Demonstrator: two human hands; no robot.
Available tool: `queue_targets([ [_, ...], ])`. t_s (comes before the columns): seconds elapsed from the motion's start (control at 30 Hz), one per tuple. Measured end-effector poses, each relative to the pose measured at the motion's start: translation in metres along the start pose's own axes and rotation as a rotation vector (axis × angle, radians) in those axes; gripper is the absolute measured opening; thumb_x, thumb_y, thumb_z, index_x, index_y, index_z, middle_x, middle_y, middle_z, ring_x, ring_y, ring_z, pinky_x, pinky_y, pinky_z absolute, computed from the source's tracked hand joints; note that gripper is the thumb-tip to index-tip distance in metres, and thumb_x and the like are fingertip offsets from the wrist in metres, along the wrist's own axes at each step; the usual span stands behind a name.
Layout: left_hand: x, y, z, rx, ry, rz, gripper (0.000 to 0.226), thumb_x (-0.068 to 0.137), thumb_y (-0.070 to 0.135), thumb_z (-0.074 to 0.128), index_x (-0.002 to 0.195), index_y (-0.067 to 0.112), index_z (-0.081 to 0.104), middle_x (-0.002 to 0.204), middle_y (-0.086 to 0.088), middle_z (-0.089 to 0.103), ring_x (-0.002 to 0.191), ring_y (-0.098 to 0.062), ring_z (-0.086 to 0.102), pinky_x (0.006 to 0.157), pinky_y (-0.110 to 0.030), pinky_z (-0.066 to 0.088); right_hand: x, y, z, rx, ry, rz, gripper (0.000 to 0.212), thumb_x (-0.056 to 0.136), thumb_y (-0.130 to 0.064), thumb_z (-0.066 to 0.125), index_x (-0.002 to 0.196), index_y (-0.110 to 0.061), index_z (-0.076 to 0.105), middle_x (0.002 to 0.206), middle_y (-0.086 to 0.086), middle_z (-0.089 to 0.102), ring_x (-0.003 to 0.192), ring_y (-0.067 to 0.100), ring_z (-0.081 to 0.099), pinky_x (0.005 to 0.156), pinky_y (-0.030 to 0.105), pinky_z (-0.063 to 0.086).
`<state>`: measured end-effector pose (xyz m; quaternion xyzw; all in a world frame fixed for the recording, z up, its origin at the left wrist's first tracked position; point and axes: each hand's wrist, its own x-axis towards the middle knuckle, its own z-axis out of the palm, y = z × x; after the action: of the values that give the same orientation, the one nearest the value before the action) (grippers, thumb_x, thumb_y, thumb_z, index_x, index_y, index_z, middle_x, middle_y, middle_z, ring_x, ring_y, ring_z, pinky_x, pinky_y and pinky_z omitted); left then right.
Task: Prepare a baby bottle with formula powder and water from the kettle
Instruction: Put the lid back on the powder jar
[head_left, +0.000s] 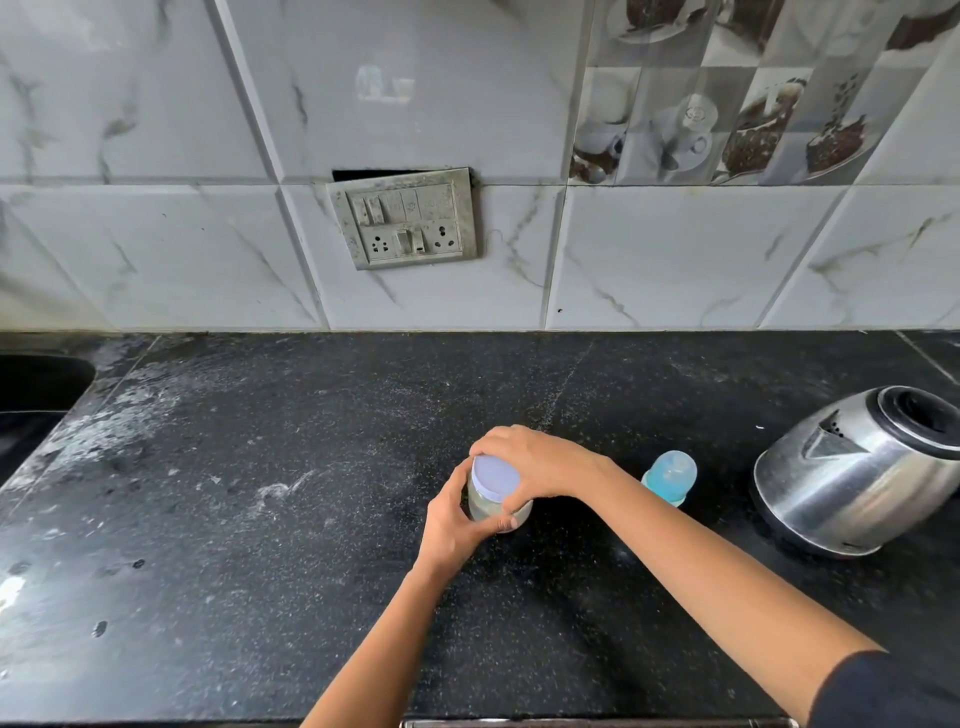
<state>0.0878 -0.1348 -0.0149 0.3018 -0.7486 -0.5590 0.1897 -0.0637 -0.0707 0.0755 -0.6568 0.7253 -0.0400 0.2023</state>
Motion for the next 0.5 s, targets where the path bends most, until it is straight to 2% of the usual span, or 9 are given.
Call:
queue_targets([
  [0.13, -0.003, 0.0, 0.001, -0.034, 0.002, 0.028, 0.082, 0.06, 0.028, 0.089, 0.129, 0.034, 0.046, 0.116, 0.016, 0.061, 0.105, 0.01, 0.053, 0.08, -0.003, 0.038, -0.002, -0.016, 0.008, -0.216, 0.112, 0.146, 0.071, 0.07, -0.054, 0.072, 0.12, -0.01, 0.046, 0.112, 0.01, 0.051, 0.101, 0.03, 0.053, 0.077, 0.037, 0.044],
  [0.2, -0.004, -0.001, 0.001, -0.047, 0.007, 0.038, 0.082, 0.06, 0.029, 0.088, 0.129, 0.035, 0.046, 0.117, 0.014, 0.062, 0.106, 0.006, 0.055, 0.081, -0.005, 0.039, -0.001, -0.025, 0.01, -0.198, 0.169, 0.318, 0.077, 0.073, -0.068, 0.062, 0.117, -0.005, 0.048, 0.112, 0.013, 0.055, 0.1, 0.032, 0.058, 0.074, 0.036, 0.044],
  [0.27, -0.005, 0.0, 0.001, -0.048, 0.016, 0.038, 0.083, 0.058, 0.032, 0.089, 0.13, 0.033, 0.047, 0.119, 0.015, 0.061, 0.109, 0.006, 0.054, 0.084, -0.004, 0.037, -0.006, -0.029, -0.001, -0.187, 0.143, 0.441, 0.076, 0.076, -0.075, 0.051, 0.106, -0.005, 0.057, 0.105, 0.012, 0.063, 0.097, 0.03, 0.062, 0.071, 0.034, 0.042],
  [0.33, -0.005, 0.001, 0.001, -0.043, 0.027, 0.033, 0.084, 0.056, 0.033, 0.089, 0.129, 0.033, 0.048, 0.12, 0.019, 0.06, 0.111, 0.009, 0.051, 0.085, -0.002, 0.035, -0.016, -0.02, -0.015, -0.229, 0.127, 0.434, 0.068, 0.078, -0.077, 0.046, 0.084, -0.01, 0.057, 0.092, 0.008, 0.062, 0.089, 0.029, 0.061, 0.069, 0.033, 0.04],
  [0.37, -0.004, 0.001, 0.001, -0.041, 0.029, 0.031, 0.084, 0.056, 0.032, 0.089, 0.129, 0.034, 0.048, 0.12, 0.02, 0.059, 0.111, 0.009, 0.051, 0.085, -0.001, 0.035, -0.022, -0.014, -0.021, -0.218, 0.133, 0.385, 0.064, 0.077, -0.075, 0.051, 0.084, -0.011, 0.054, 0.095, 0.007, 0.06, 0.089, 0.028, 0.059, 0.069, 0.034, 0.041],
  [0.4, -0.004, 0.001, 0.001, -0.038, 0.03, 0.027, 0.083, 0.056, 0.032, 0.089, 0.128, 0.036, 0.047, 0.119, 0.021, 0.059, 0.111, 0.01, 0.05, 0.085, -0.001, 0.035, -0.025, -0.008, -0.024, -0.178, 0.12, 0.295, 0.061, 0.075, -0.069, 0.06, 0.096, -0.012, 0.053, 0.106, 0.006, 0.058, 0.095, 0.026, 0.057, 0.074, 0.036, 0.044],
  [0.43, -0.005, 0.001, 0.001, -0.033, 0.031, 0.021, 0.083, 0.055, 0.032, 0.089, 0.126, 0.038, 0.047, 0.118, 0.022, 0.059, 0.11, 0.011, 0.049, 0.083, -0.001, 0.035, -0.027, -0.002, -0.025, -0.133, 0.071, 0.188, 0.064, 0.073, -0.06, 0.068, 0.116, -0.016, 0.05, 0.121, 0.006, 0.051, 0.105, 0.025, 0.052, 0.082, 0.038, 0.045],
  [0.47, -0.005, 0.002, 0.001, -0.026, 0.034, 0.012, 0.082, 0.055, 0.032, 0.088, 0.125, 0.04, 0.047, 0.117, 0.022, 0.058, 0.11, 0.012, 0.049, 0.082, 0.0, 0.035, -0.027, 0.003, -0.022, -0.077, 0.005, 0.093, 0.073, 0.074, -0.05, 0.072, 0.135, -0.024, 0.041, 0.133, 0.003, 0.042, 0.115, 0.023, 0.046, 0.09, 0.039, 0.043],
  [0.5, -0.005, 0.003, 0.002, -0.026, 0.036, 0.004, 0.081, 0.054, 0.032, 0.088, 0.123, 0.04, 0.047, 0.116, 0.021, 0.058, 0.109, 0.012, 0.049, 0.08, 0.0, 0.035, -0.026, 0.005, -0.018, -0.023, -0.058, 0.033, 0.079, 0.077, -0.04, 0.072, 0.144, -0.03, 0.032, 0.14, 0.002, 0.035, 0.121, 0.022, 0.041, 0.096, 0.038, 0.04],
])
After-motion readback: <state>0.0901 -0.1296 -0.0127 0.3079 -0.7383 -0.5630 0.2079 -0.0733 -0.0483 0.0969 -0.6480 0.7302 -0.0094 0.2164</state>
